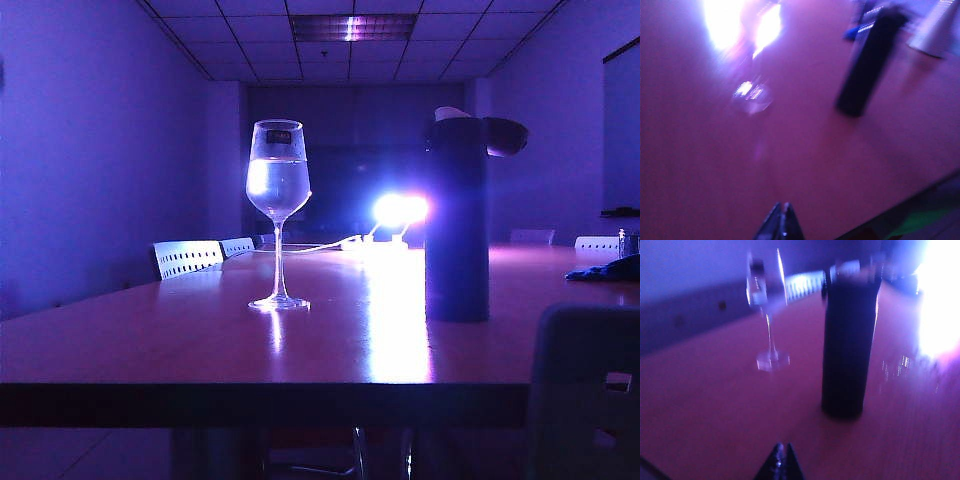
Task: Pick up the black thermos cup, pour some water from it into the stemmed glass, and then put the thermos cup back on the table.
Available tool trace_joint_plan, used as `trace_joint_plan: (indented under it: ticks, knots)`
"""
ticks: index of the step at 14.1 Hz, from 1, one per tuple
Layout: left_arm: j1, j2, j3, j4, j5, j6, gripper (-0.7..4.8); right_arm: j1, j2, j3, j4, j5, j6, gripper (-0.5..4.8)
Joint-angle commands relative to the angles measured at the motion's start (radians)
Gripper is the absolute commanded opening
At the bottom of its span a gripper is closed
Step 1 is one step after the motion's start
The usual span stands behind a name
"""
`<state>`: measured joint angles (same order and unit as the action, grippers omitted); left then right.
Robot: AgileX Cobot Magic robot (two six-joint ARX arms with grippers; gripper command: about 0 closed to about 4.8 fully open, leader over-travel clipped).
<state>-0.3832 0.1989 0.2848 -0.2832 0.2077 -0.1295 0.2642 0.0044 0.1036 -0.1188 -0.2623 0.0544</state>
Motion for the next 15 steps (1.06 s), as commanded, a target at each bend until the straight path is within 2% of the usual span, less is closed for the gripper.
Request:
trace_joint_plan:
  ticks: [1,4,5,7,11,15]
  knots:
    - [0.1,-0.021,-0.105,0.165,0.061,-0.069,-0.06,0.0,-0.001,-0.08,0.117,0.056,0.042,-0.06]
    - [0.196,-0.029,-0.195,0.383,0.059,-0.062,-0.06,-0.001,-0.001,-0.1,0.131,0.169,0.04,-0.06]
    - [0.234,-0.037,-0.211,0.405,0.058,-0.062,-0.06,-0.002,-0.001,-0.1,0.128,0.207,0.008,-0.06]
    - [0.308,-0.063,-0.234,0.403,0.059,-0.062,-0.06,-0.016,-0.001,-0.1,0.124,0.261,-0.033,-0.05]
    - [0.44,-0.131,-0.278,0.375,0.054,-0.061,-0.06,-0.096,-0.001,-0.1,0.161,0.241,-0.029,-0.06]
    - [0.484,-0.193,-0.278,0.28,-0.006,-0.062,-0.05,-0.196,-0.001,-0.1,0.176,0.234,0.01,-0.06]
